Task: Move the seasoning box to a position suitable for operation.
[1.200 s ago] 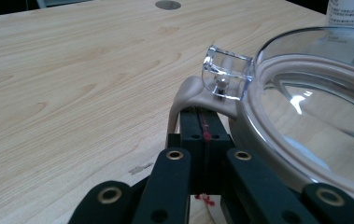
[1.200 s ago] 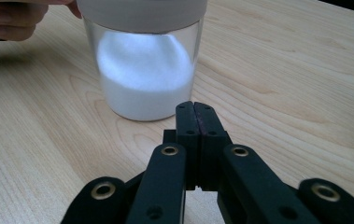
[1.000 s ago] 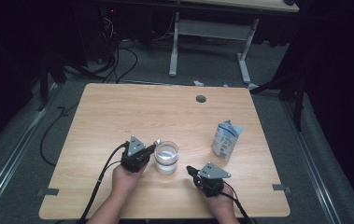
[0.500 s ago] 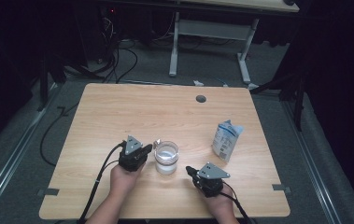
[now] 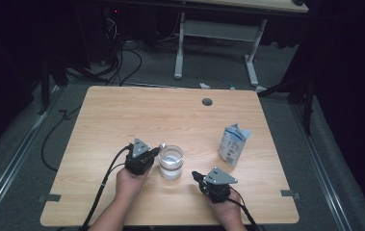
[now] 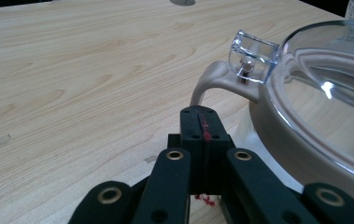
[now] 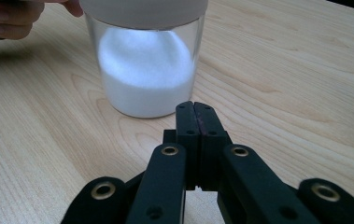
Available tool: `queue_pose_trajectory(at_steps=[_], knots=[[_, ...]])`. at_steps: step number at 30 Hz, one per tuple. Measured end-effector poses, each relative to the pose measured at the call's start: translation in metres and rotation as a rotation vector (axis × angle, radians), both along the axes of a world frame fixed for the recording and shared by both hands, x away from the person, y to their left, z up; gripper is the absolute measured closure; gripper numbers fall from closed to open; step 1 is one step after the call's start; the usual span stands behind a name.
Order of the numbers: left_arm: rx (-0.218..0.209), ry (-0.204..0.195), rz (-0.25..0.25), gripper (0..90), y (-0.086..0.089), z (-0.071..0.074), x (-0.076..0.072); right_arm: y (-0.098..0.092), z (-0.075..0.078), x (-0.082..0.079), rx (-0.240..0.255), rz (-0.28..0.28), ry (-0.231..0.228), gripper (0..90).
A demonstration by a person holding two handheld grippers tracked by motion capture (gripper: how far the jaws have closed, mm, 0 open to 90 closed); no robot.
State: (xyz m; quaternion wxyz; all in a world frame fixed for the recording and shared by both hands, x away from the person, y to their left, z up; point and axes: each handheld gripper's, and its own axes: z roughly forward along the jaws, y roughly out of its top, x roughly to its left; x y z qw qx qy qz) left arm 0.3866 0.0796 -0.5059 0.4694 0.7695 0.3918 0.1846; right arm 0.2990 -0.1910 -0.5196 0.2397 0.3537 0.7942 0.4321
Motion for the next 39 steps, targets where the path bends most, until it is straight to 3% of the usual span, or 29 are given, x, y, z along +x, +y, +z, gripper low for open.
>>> queue_pose_trajectory(at_steps=[28,34,39], knots=[[-0.012,-0.001,-0.023,90.0,-0.002,-0.004,0.018,0.001,-0.004,0.002,-0.013,-0.004,0.017,89.6],[-0.01,-0.01,-0.007,90.0,0.005,-0.001,0.009,0.0,-0.004,0.001,-0.007,-0.003,0.015,89.6],[-0.01,-0.006,0.001,90.0,0.014,-0.003,-0.011,0.001,-0.003,0.0,-0.003,0.003,0.016,89.7]])
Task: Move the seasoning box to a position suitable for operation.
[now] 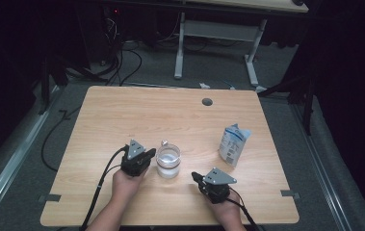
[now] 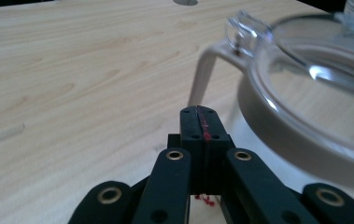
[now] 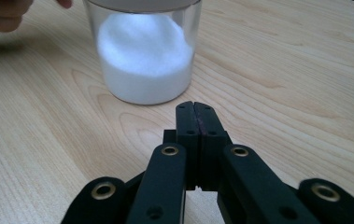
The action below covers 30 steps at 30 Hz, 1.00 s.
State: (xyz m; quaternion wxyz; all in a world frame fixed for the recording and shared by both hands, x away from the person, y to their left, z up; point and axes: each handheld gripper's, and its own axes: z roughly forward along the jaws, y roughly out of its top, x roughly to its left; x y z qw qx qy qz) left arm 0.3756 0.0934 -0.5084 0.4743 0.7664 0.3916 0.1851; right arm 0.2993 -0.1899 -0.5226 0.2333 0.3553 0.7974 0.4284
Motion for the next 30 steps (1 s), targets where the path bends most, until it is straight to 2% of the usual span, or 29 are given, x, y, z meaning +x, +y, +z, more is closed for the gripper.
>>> queue_pose_trajectory(at_steps=[6,10,12,14,16,19,27,30], knots=[[0.004,0.019,0.024,90.0,0.015,-0.01,-0.031,0.005,-0.001,0.001,0.002,0.002,0.004,90.0],[0.019,0.009,0.049,89.8,0.031,-0.013,-0.047,0.015,0.002,0.009,-0.004,-0.019,-0.011,90.0],[0.017,0.015,0.066,87.5,0.041,-0.014,-0.053,0.021,0.002,0.016,-0.023,-0.034,-0.015,90.0],[0.013,0.01,0.074,86.9,0.048,-0.013,-0.056,0.025,0.002,0.019,-0.032,-0.046,-0.015,90.0],[0.014,-0.001,0.08,84.7,0.056,-0.011,-0.059,0.034,0.004,0.032,-0.048,-0.077,-0.02,90.0],[0.001,-0.014,0.078,82.7,0.065,-0.009,-0.063,0.04,0.005,0.036,-0.062,-0.083,-0.023,90.0],[-0.014,-0.03,0.076,80.7,0.078,-0.008,-0.065,0.05,0.001,0.034,-0.09,-0.077,-0.011,90.0],[-0.015,-0.037,0.079,80.5,0.08,-0.008,-0.066,0.054,0.001,0.031,-0.084,-0.07,-0.006,90.0]])
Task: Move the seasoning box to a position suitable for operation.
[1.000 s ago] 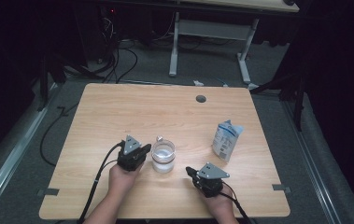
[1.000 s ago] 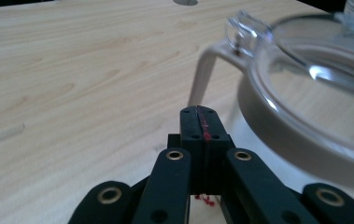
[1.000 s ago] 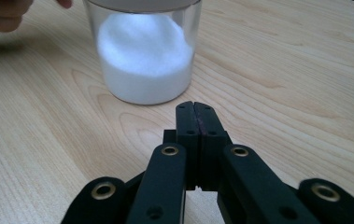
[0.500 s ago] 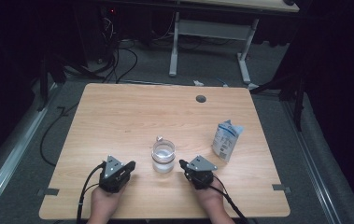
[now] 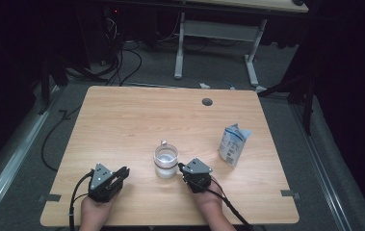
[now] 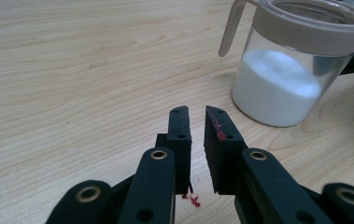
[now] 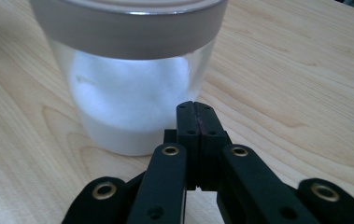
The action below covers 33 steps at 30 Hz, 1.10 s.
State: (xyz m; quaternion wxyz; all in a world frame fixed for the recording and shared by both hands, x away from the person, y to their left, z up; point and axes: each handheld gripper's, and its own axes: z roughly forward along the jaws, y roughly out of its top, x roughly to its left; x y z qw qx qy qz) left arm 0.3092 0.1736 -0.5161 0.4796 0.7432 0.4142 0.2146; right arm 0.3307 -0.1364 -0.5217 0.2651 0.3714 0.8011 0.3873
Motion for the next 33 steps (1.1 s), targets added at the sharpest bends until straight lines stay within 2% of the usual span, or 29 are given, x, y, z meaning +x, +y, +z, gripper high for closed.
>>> queue_pose_trajectory(at_steps=[12,22,29,33], knots=[[-0.02,0.016,0.002,80.1,0.005,-0.004,-0.001,0.012,0.0,-0.006,0.006,0.037,0.0,90.0],[-0.009,0.018,-0.002,79.1,0.004,-0.006,-0.002,0.012,-0.001,-0.005,0.011,0.036,0.001,90.0],[-0.011,0.023,0.003,76.2,0.007,-0.007,-0.002,0.006,-0.001,-0.008,0.014,0.03,0.009,89.9],[-0.006,0.017,0.005,71.5,0.01,-0.006,-0.003,-0.008,-0.001,-0.01,0.016,0.014,0.016,89.9]])
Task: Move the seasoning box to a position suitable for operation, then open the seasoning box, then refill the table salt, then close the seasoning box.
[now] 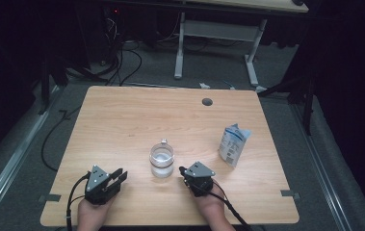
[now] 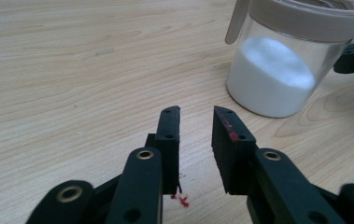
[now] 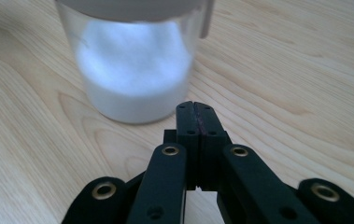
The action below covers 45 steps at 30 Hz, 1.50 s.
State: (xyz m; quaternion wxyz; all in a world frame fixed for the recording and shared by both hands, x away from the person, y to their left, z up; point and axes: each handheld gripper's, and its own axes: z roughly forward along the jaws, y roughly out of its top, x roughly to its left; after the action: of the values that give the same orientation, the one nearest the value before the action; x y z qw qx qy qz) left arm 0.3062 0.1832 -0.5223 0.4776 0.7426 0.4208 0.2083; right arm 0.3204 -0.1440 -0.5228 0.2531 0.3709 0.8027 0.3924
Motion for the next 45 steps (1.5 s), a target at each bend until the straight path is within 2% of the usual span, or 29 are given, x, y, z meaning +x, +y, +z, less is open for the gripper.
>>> queue_pose_trajectory(at_steps=[8,15,22,28,37,45], knots=[[0.022,-0.01,0.02,57.6,0.003,0.0,0.0,-0.037,0.003,-0.009,0.009,-0.044,-0.002,89.8],[0.023,-0.01,0.04,53.9,0.007,0.001,0.0,-0.074,0.005,-0.016,0.034,-0.094,-0.011,87.1],[0.02,-0.007,0.06,52.9,0.012,0.001,0.0,-0.1,0.0,-0.026,0.059,-0.139,-0.015,84.8],[0.041,-0.014,0.069,52.1,0.015,0.0,-0.001,-0.109,0.001,-0.031,0.058,-0.163,-0.03,82.1],[0.033,-0.018,0.079,51.7,0.02,0.0,0.0,-0.12,-0.001,-0.033,0.07,-0.201,-0.021,77.4],[0.04,-0.021,0.079,51.1,0.019,0.001,0.001,-0.122,-0.002,-0.034,0.074,-0.2,-0.017,75.5]])
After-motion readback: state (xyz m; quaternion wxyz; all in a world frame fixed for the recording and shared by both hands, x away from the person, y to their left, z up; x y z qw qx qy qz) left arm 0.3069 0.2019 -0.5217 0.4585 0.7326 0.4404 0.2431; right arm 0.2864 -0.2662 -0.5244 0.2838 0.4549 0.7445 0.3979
